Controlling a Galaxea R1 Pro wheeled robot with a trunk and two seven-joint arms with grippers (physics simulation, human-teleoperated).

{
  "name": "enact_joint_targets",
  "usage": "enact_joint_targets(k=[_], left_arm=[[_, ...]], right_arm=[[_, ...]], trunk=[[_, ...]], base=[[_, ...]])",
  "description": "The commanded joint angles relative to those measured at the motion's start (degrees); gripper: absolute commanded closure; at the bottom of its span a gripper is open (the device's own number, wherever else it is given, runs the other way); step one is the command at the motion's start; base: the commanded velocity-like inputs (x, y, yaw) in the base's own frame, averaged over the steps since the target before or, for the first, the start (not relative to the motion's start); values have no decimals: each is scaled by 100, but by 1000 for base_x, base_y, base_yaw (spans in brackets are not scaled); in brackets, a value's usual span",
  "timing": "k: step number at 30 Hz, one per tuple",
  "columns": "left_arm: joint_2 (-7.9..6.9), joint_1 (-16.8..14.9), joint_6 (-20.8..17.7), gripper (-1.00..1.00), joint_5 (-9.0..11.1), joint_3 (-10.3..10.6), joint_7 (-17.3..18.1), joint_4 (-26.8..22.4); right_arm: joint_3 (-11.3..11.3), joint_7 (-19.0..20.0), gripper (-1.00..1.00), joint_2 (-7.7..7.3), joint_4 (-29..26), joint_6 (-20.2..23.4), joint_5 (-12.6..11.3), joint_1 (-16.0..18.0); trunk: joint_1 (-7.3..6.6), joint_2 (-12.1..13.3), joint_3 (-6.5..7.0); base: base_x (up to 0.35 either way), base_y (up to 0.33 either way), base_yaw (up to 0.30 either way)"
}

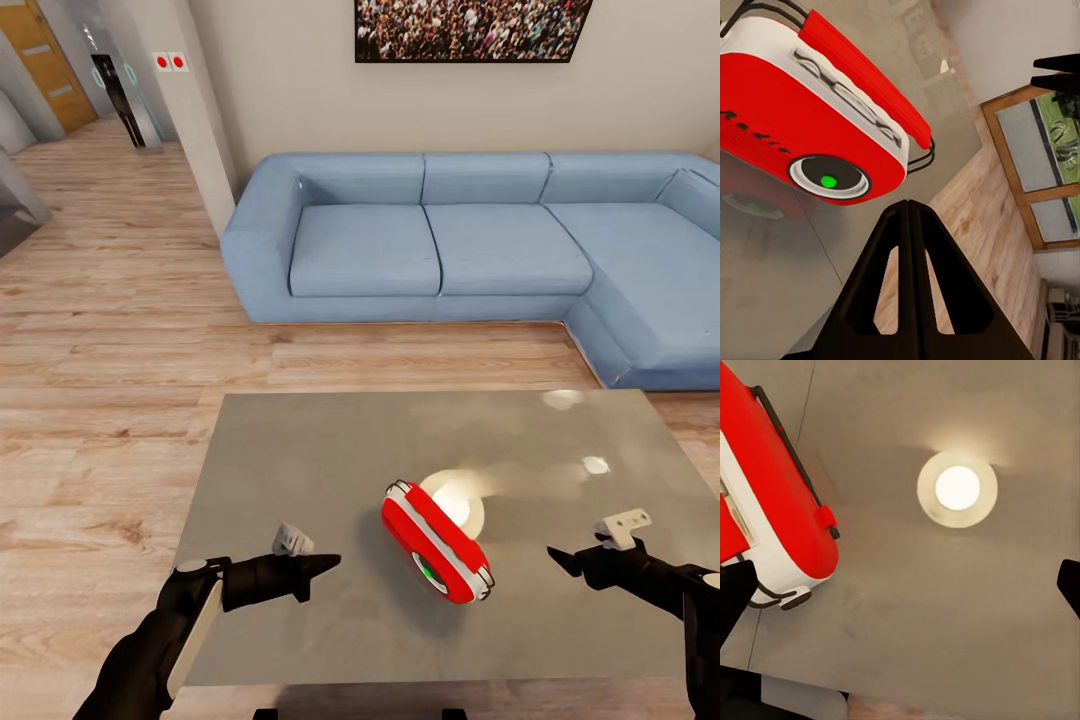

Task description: Turn on the radio receiver that's on the table in the living room.

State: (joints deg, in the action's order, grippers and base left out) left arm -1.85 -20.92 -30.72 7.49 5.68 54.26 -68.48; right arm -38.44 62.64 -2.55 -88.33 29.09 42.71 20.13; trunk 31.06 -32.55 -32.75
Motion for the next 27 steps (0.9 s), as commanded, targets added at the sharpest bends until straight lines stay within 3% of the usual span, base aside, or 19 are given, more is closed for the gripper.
enact_joint_targets(k=[1, 19, 27], left_arm=[[0, 0, 0, 100, -1, 1, -1, -1], [-1, 0, 1, 100, 1, -2, 4, -8], [-19, 0, -4, 100, 7, -5, 14, -25]], right_arm=[[1, 1, -100, 0, 0, 0, 0, 0], [2, 107, -100, 0, 9, -7, 0, 0], [-6, 125, -100, 0, 9, -1, 0, 0]], trunk=[[0, 0, 0], [0, 0, 0], [0, 0, 0]], base=[[0, 0, 0], [-1, 0, 0], [-267, 0, 0]])
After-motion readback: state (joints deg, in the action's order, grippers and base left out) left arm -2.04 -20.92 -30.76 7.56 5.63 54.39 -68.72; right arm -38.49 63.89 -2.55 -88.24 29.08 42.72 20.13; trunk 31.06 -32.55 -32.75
